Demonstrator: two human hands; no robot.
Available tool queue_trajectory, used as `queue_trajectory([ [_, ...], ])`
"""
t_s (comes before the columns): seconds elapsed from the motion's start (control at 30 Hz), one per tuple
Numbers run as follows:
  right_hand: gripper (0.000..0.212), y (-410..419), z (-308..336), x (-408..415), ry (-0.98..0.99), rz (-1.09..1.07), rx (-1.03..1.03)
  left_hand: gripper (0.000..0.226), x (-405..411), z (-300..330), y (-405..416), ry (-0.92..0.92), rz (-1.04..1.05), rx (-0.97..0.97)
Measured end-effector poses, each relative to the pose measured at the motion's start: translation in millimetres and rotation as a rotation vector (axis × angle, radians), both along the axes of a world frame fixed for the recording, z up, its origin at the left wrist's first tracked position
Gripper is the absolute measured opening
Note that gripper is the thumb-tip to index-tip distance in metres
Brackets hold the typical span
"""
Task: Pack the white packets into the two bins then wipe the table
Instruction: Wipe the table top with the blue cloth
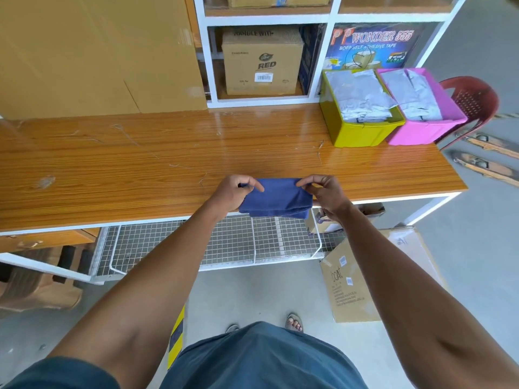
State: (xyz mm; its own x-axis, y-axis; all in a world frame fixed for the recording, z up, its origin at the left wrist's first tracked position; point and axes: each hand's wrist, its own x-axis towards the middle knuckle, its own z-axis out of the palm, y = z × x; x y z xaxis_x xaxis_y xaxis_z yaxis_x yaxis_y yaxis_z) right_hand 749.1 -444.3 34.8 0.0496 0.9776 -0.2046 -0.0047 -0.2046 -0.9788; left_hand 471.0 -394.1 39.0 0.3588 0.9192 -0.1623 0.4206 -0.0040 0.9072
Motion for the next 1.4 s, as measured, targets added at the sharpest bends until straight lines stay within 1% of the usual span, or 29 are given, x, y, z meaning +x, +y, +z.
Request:
queue_trajectory([
  [0.03,0.048,-1.0,-0.8,-1.0,-0.017,0.014,0.009,0.044,0.4,-4.7,2.4,0.012,0.006,0.014],
  [0.1,0.042,-3.3,-2.5,-3.3,-0.028,0.018,0.01,0.046,1.4,-14.0,7.3,0.025,0.018,0.013],
  [0.17,0.037,-5.5,-3.0,-5.6,0.003,-0.004,-0.003,0.047,4.5,-15.9,9.4,0.045,0.017,0.013],
  [0.2,0.034,-7.0,-2.8,-6.3,0.046,-0.008,-0.017,0.045,4.7,-13.4,8.5,0.036,-0.004,0.008],
  [0.27,0.026,-11.1,-3.2,-4.8,0.165,-0.007,-0.049,0.032,5.5,-5.9,5.0,-0.016,-0.074,-0.046],
  [0.3,0.024,-14.1,-3.1,-2.2,0.218,0.0,-0.066,0.029,5.7,-4.9,3.7,-0.039,-0.114,-0.082],
  [0.33,0.028,-16.4,-3.4,1.2,0.245,0.013,-0.085,0.032,5.5,-3.7,2.8,-0.053,-0.149,-0.107],
  [0.4,0.037,-22.2,-4.8,7.8,0.216,0.027,-0.128,0.038,6.4,-5.8,4.2,-0.057,-0.199,-0.149],
  [0.43,0.038,-25.5,-5.0,9.9,0.175,0.026,-0.147,0.037,7.2,-8.8,6.2,-0.05,-0.212,-0.167],
  [0.57,0.031,-42.6,-12.9,20.1,-0.004,-0.043,-0.175,0.023,19.6,-22.0,11.8,0.011,-0.244,-0.13],
  [0.7,0.028,-61.3,-20.9,32.9,0.01,-0.174,-0.218,0.024,43.9,-24.1,12.4,0.036,-0.281,-0.122],
  [0.8,0.031,-77.6,-21.4,51.6,-0.006,-0.222,-0.255,0.03,74.6,-30.7,14.2,0.055,-0.349,-0.115],
  [0.9,0.03,-88.5,-25.3,81.9,0.039,-0.253,-0.275,0.036,107.3,-31.7,14.2,0.07,-0.441,-0.163],
  [1.03,0.039,-104.7,-34.6,127.0,0.1,-0.296,-0.302,0.044,158.6,-34.6,16.1,0.1,-0.509,-0.215],
  [1.13,0.038,-116.3,-39.7,164.2,0.143,-0.376,-0.266,0.044,208.6,-34.0,19.2,0.112,-0.532,-0.187],
  [1.27,0.028,-134.0,-48.7,204.4,0.085,-0.525,-0.276,0.043,269.4,-36.5,17.2,0.176,-0.565,-0.149],
  [1.4,0.032,-156.7,-60.5,243.2,0.079,-0.595,-0.287,0.041,330.6,-42.5,8.8,0.228,-0.611,-0.11],
])
